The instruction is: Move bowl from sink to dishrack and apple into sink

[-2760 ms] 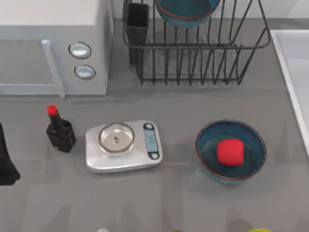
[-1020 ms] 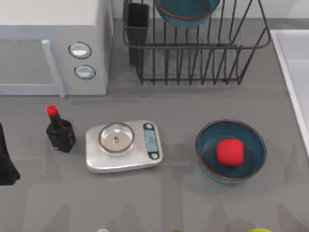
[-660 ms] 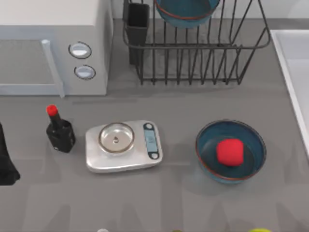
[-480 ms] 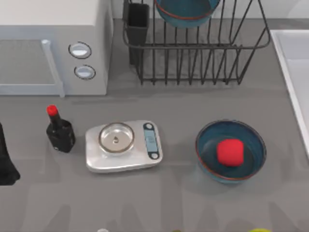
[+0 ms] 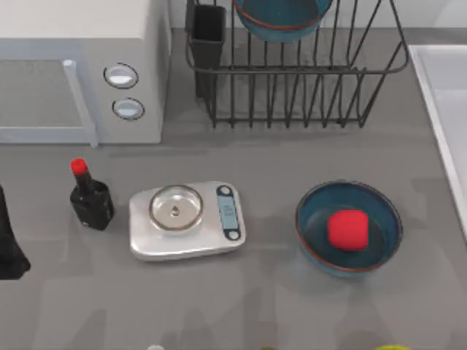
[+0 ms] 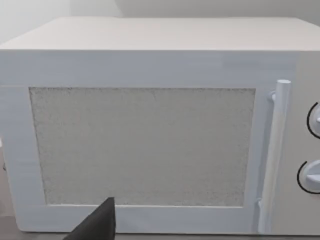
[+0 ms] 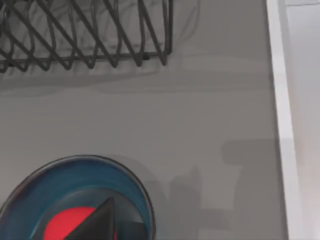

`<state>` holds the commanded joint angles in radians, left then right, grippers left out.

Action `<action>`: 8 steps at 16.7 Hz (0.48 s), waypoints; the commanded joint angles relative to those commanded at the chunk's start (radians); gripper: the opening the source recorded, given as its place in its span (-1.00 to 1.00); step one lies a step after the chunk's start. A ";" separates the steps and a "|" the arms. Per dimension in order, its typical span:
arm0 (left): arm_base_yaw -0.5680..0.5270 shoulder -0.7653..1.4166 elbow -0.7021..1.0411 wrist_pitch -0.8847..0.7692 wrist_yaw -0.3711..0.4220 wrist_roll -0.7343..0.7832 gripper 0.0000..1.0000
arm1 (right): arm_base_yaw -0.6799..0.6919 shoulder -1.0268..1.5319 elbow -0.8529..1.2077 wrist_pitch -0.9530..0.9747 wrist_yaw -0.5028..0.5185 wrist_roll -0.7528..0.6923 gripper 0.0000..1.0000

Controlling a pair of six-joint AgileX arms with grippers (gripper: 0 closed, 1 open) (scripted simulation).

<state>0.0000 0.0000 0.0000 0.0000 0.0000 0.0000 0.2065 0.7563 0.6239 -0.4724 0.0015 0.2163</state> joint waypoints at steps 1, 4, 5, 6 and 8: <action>0.000 0.000 0.000 0.000 0.000 0.000 1.00 | 0.026 0.104 0.079 -0.060 0.000 0.027 1.00; 0.000 0.000 0.000 0.000 0.000 0.000 1.00 | 0.105 0.420 0.318 -0.240 0.001 0.109 1.00; 0.000 0.000 0.000 0.000 0.000 0.000 1.00 | 0.130 0.522 0.395 -0.297 0.001 0.135 1.00; 0.000 0.000 0.000 0.000 0.000 0.000 1.00 | 0.154 0.621 0.469 -0.352 0.001 0.160 1.00; 0.000 0.000 0.000 0.000 0.000 0.000 1.00 | 0.199 0.804 0.606 -0.453 0.001 0.205 1.00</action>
<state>0.0000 0.0000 0.0000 0.0000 0.0000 0.0000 0.4055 1.5605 1.2295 -0.9252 0.0023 0.4214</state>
